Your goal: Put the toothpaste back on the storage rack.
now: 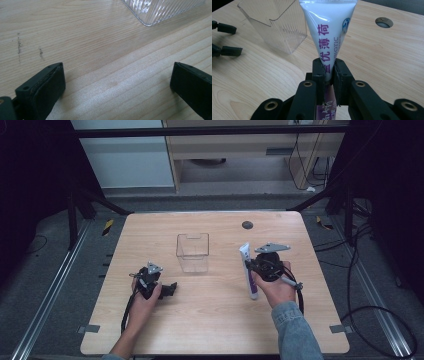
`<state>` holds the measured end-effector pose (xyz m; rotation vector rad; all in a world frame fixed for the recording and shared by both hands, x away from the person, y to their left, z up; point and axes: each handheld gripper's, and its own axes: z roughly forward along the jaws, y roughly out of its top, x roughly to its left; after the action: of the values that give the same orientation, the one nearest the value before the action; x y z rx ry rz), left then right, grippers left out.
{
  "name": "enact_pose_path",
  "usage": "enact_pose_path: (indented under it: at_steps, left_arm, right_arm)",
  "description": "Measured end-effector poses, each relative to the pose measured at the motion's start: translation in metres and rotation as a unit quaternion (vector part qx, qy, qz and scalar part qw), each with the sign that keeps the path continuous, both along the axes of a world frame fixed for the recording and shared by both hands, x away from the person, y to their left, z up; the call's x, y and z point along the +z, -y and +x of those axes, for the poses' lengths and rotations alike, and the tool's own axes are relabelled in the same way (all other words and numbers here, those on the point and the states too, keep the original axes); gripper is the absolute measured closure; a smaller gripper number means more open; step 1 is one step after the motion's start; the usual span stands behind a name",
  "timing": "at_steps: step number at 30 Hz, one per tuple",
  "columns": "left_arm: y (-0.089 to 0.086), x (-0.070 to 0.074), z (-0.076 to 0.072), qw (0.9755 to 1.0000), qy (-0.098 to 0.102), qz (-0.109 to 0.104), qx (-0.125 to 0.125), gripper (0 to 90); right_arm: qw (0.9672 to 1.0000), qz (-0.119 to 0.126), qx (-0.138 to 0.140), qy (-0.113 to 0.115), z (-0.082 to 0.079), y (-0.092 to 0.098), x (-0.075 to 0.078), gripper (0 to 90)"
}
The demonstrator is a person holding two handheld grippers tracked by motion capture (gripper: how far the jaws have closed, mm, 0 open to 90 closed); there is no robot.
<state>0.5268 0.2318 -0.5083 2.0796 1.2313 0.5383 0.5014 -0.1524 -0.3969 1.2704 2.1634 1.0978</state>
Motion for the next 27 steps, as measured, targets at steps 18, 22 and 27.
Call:
enact_pose_path:
  at_steps: [18, 22, 27]
  left_arm:
    - [0.0, 0.0, 0.0, 1.0, 0.0, 0.0, 0.0, 0.0]
    - [0.0, 0.0, 0.0, 1.0, 0.0, 0.0, 0.0, 0.0]
    - [0.0, 0.0, 0.0, 1.0, 0.0, 0.0, 0.0, 0.0]
  right_arm:
    - [0.9996, 0.012, 0.009, 0.026, -0.0054, -0.0016, 0.0042, 81.0]
    - [0.9989, 0.022, 0.01, 0.039, -0.0056, -0.0025, 0.0068, 80.9]
    - [0.9985, 0.029, 0.009, 0.046, -0.0043, -0.0038, 0.0089, 80.8]
